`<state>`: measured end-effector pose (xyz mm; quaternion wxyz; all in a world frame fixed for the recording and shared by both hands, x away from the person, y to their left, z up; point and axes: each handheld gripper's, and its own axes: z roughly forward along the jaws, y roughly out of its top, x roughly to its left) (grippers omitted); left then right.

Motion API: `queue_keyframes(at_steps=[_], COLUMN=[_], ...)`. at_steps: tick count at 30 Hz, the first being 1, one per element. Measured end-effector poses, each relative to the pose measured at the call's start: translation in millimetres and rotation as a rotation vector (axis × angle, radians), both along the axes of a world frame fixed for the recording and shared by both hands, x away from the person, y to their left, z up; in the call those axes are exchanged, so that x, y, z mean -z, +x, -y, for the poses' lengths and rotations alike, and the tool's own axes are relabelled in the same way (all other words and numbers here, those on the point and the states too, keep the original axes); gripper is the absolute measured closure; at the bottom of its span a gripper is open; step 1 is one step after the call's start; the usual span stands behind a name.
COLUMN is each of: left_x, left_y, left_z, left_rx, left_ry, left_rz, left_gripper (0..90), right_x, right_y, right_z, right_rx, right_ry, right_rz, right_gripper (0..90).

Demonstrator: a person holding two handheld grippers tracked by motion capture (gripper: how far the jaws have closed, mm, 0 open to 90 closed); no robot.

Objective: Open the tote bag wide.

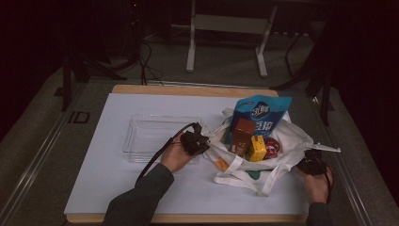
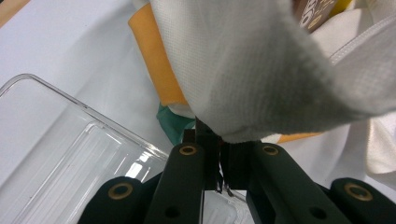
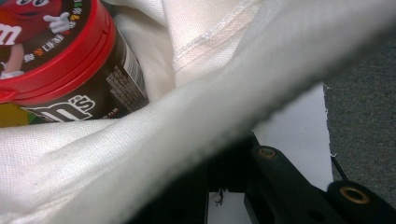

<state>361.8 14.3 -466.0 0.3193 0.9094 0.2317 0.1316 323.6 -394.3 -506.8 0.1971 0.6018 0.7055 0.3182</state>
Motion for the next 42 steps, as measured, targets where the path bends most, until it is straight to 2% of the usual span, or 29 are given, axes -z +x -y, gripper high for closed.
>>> queue_keyframes(at_steps=[2, 6, 10, 15, 16, 19, 24, 30, 36, 42], left_x=[-0.3, -4.2, -10.9, -17.3, -18.9, -19.1, -19.7, -21.3, -28.6, -37.2], left_y=[-0.7, -1.6, -5.3, -10.2, -11.5, -11.7, -13.1, -18.7, -22.2, -26.1], left_z=[-1.7, -10.2, -16.6, -22.6, -25.5, -30.7, -40.5, -48.9, -55.3, -58.8], left_rx=[0.002, 0.012, 0.021, 0.026, 0.029, 0.025, 0.015, 0.016, 0.019, 0.038], left_ry=[-0.015, -0.075, -0.093, -0.128, -0.142, -0.146, -0.174, -0.187, -0.203, -0.246], left_rz=[0.002, -0.012, 0.003, 0.017, 0.018, 0.021, 0.017, 0.027, 0.048, 0.055], left_gripper=[85.9, 75.6, 65.3, 59.4, 59.4, 56.5, 54.5, 53.6, 53.6, 52.7], right_x=[-0.5, -4.5, -10.4, -19.0, -22.1, -31.3, -40.3, -54.0, -65.6, -77.2], right_y=[-0.4, -3.4, -10.5, -19.8, -22.7, -31.8, -43.0, -54.5, -56.9, -57.3], right_z=[-0.1, -0.7, 3.5, 6.5, 6.7, 7.5, 9.3, 12.1, 17.5, 20.1], right_rx=[0.000, -0.006, -0.003, -0.017, -0.024, -0.050, -0.071, -0.091, -0.103, -0.108], right_ry=[-0.001, -0.004, 0.012, 0.019, 0.022, 0.020, 0.012, 0.004, 0.001, 0.020], right_rz=[0.001, 0.010, 0.022, 0.036, 0.042, 0.067, 0.080, 0.122, 0.156, 0.192], right_gripper=[89.0, 85.5, 77.6, 71.0, 69.3, 65.0, 62.1, 57.8, 55.9, 54.5])
